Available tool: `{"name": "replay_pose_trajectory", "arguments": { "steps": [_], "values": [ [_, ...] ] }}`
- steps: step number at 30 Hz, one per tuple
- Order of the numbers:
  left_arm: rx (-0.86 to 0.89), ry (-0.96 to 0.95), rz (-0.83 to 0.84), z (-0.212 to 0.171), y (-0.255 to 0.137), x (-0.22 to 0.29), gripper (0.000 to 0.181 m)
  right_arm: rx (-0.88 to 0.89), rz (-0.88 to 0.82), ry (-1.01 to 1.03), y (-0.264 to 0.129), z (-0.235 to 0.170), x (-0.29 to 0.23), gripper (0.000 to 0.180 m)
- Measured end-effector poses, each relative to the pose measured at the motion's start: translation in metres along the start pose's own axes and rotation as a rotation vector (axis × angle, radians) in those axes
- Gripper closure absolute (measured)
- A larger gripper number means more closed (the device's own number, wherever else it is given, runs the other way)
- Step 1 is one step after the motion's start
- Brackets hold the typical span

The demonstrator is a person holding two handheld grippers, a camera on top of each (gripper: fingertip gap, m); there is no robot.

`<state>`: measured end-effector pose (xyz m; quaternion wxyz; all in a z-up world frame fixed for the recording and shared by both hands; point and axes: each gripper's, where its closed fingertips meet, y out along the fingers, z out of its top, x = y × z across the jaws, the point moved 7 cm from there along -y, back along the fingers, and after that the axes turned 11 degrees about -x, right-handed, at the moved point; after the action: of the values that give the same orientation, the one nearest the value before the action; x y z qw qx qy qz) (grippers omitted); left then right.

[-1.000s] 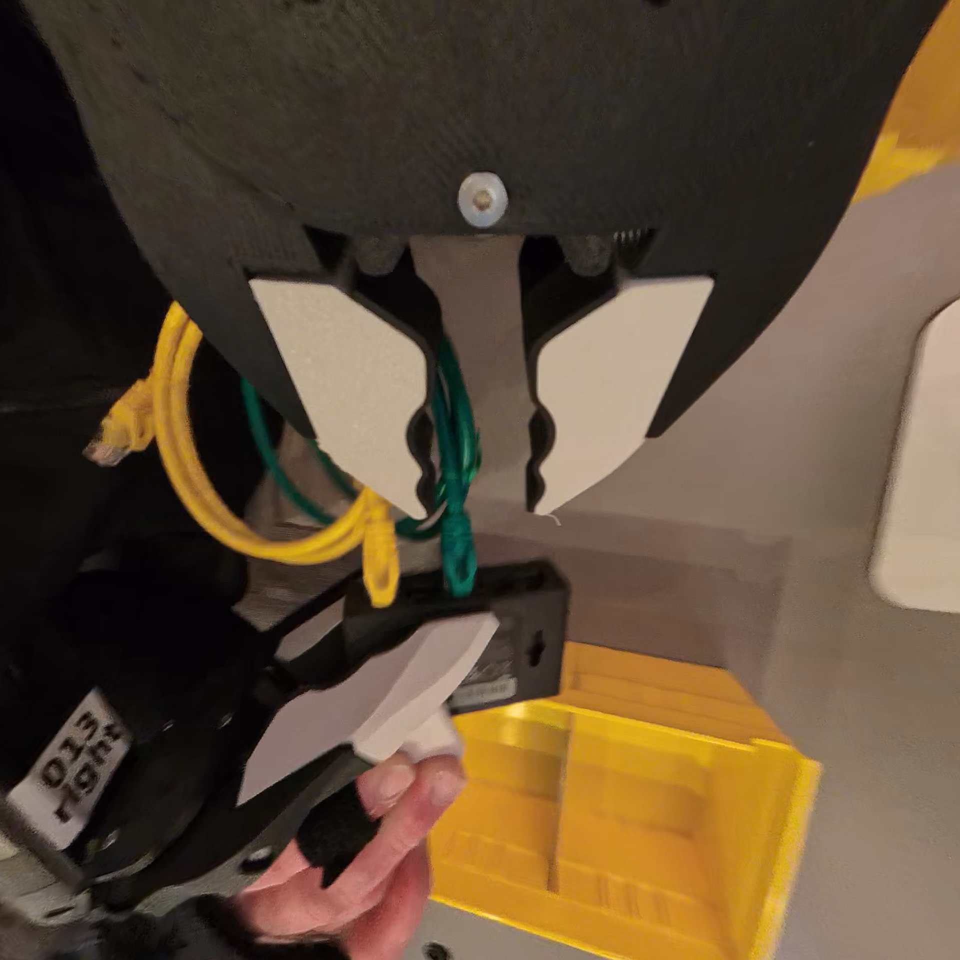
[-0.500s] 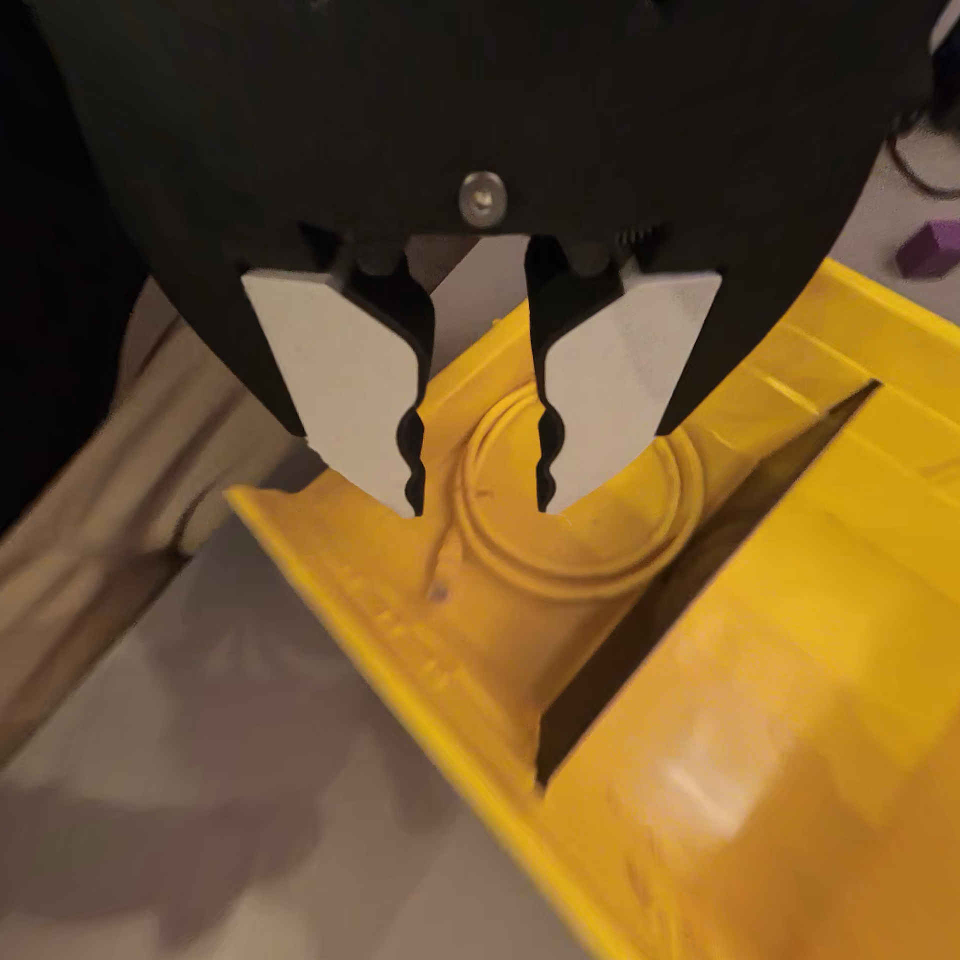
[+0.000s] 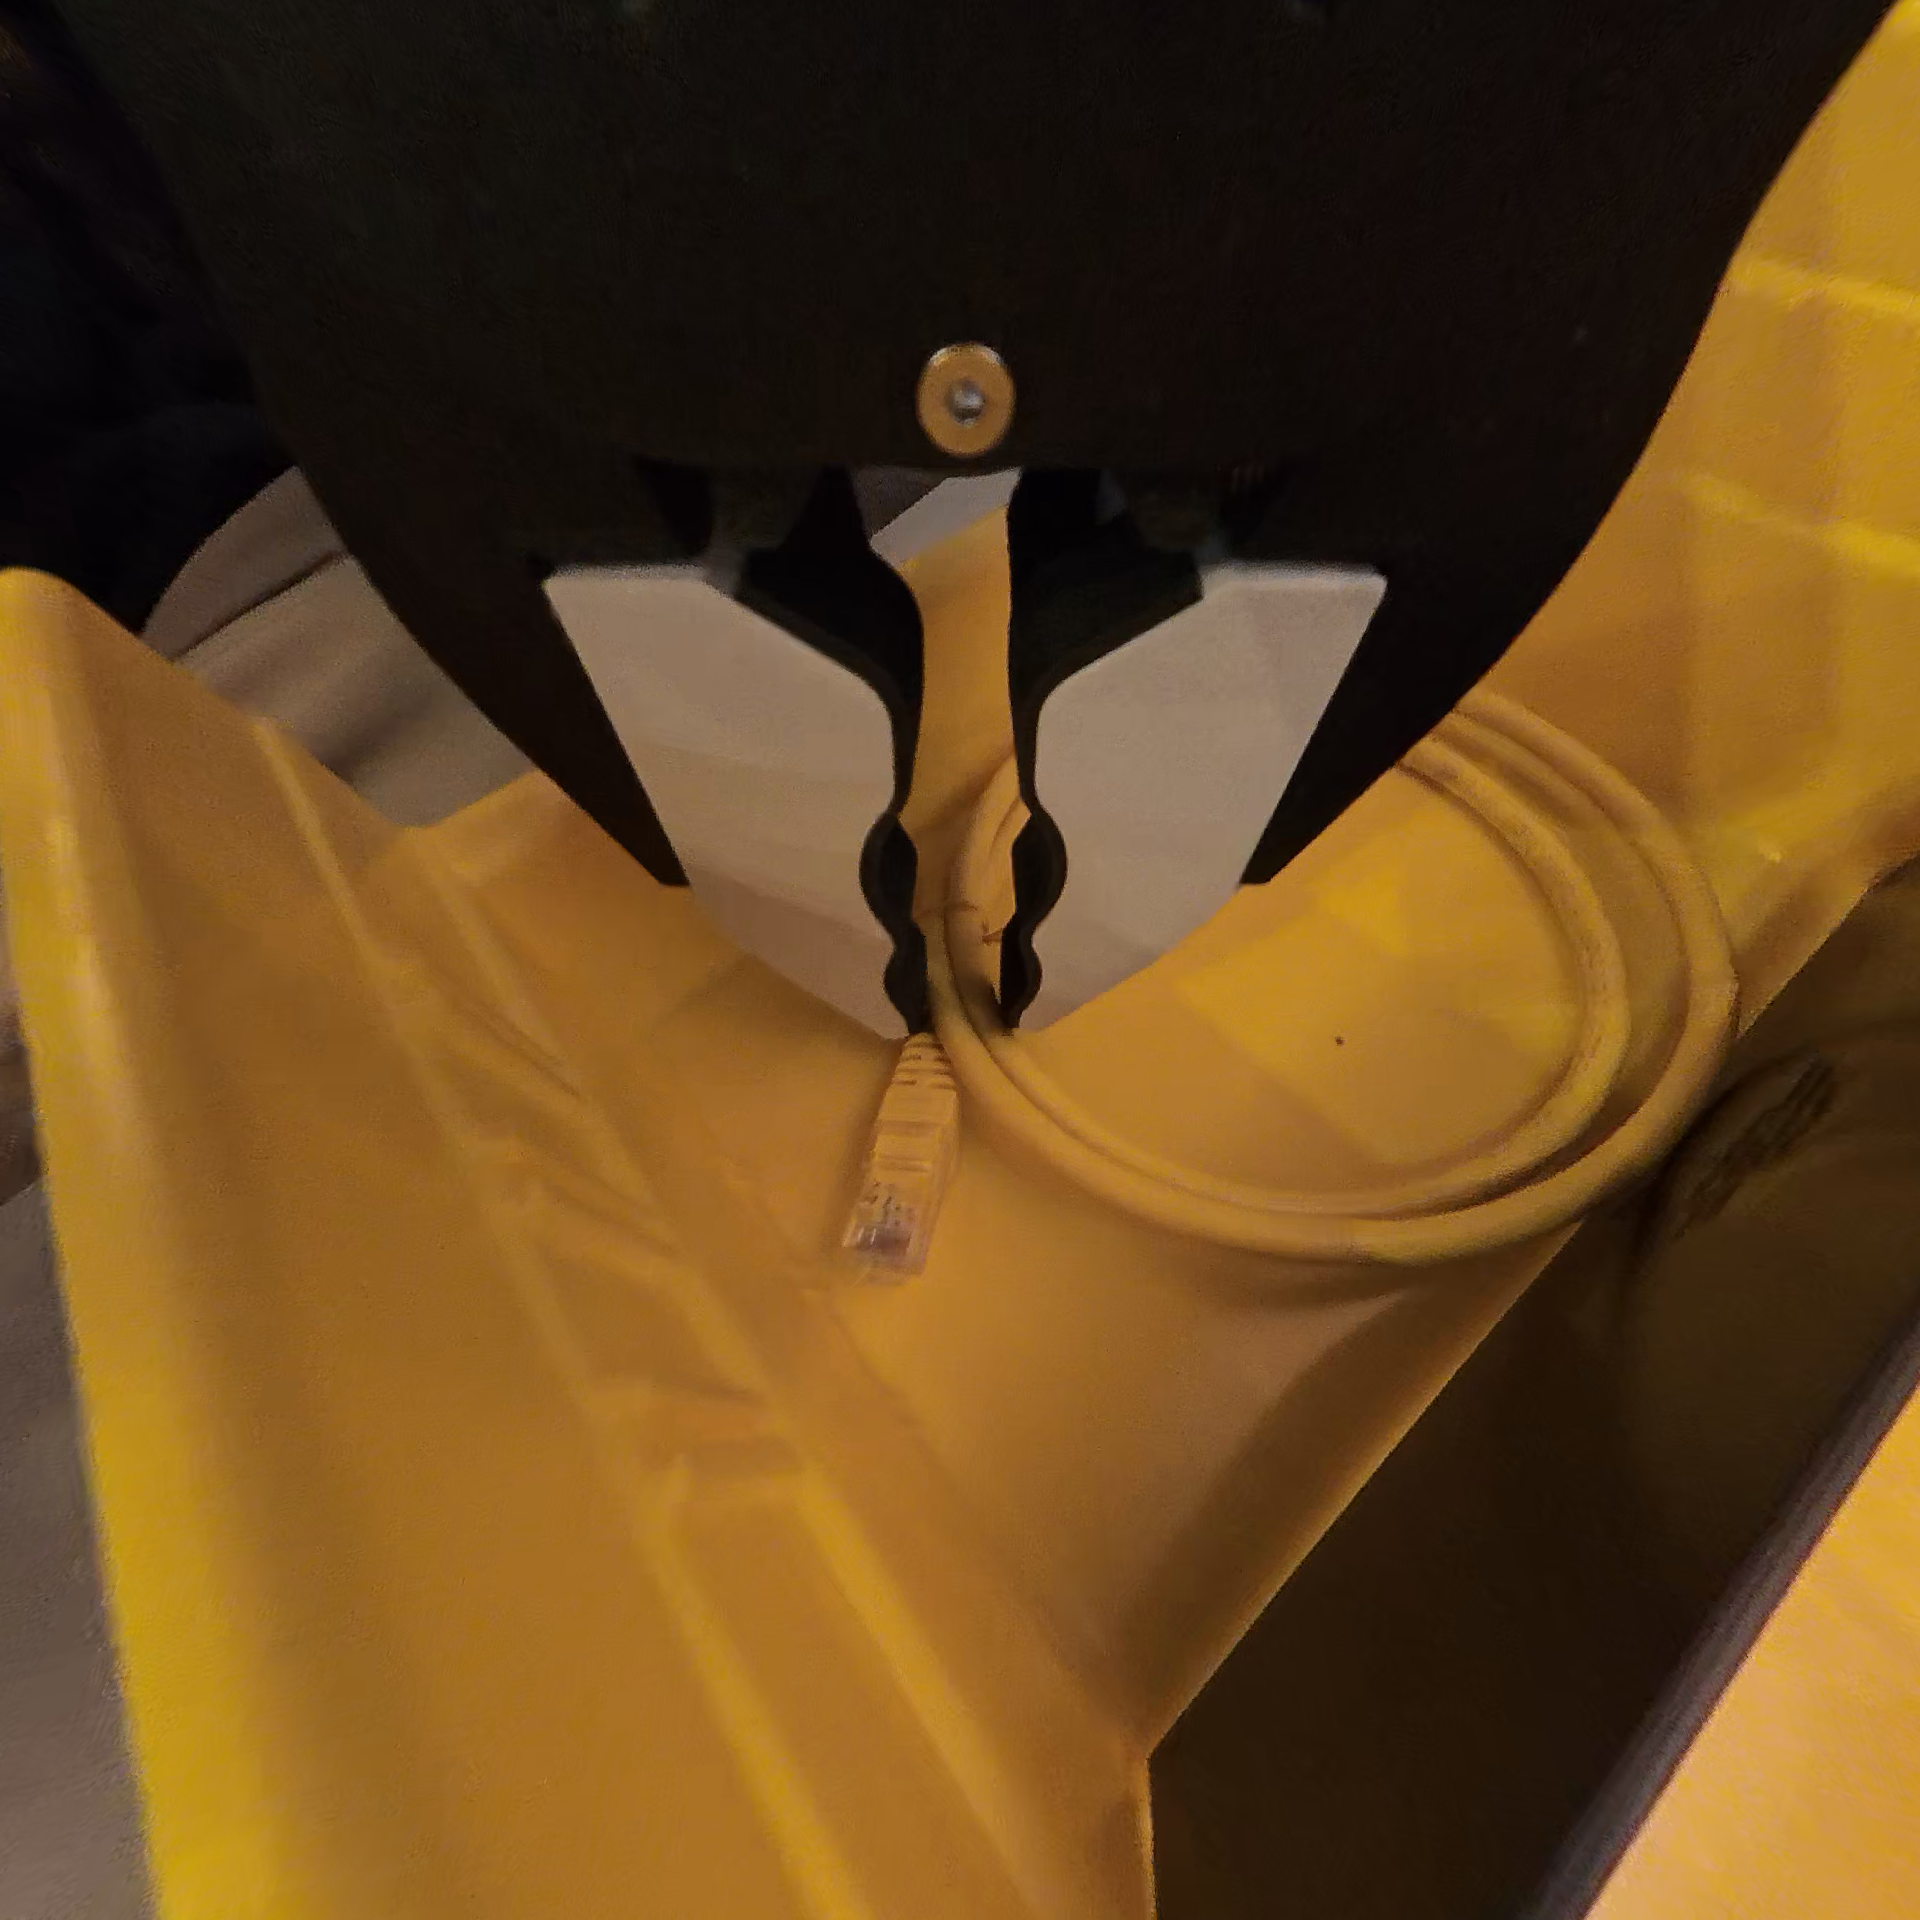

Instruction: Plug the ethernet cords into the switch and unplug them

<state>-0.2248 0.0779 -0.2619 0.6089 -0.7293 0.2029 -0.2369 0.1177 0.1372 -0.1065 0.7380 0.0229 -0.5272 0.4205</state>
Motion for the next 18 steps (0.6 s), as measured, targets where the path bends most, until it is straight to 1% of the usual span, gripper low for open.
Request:
{"name": "replay_pose_trajectory", "arguments": {
  "steps": [2, 4, 7, 11, 14, 18],
  "values": [
    [0.053, -0.022, 0.026, -0.007, -0.011, -0.005, 0.168, -0.002, -0.004, 0.003, -0.001, -0.002, 0.001, 0.151],
    [0.141, -0.036, 0.033, -0.014, -0.031, -0.006, 0.169, -0.006, -0.007, 0.01, -0.003, -0.004, 0.002, 0.151],
    [0.276, -0.056, 0.083, -0.025, -0.07, -0.009, 0.169, -0.004, -0.014, 0.025, -0.005, -0.006, 0.005, 0.151],
    [0.488, -0.038, 0.136, -0.033, -0.128, 0.0, 0.169, -0.003, -0.019, 0.046, -0.008, -0.008, 0.009, 0.151],
    [0.671, 0.012, 0.12, -0.029, -0.169, 0.02, 0.17, -0.005, -0.022, 0.044, -0.01, -0.008, 0.01, 0.151],
    [0.943, 0.132, 0.112, -0.005, -0.212, 0.059, 0.169, 0.01, -0.028, 0.053, -0.015, -0.009, 0.013, 0.151]
  ]
}}
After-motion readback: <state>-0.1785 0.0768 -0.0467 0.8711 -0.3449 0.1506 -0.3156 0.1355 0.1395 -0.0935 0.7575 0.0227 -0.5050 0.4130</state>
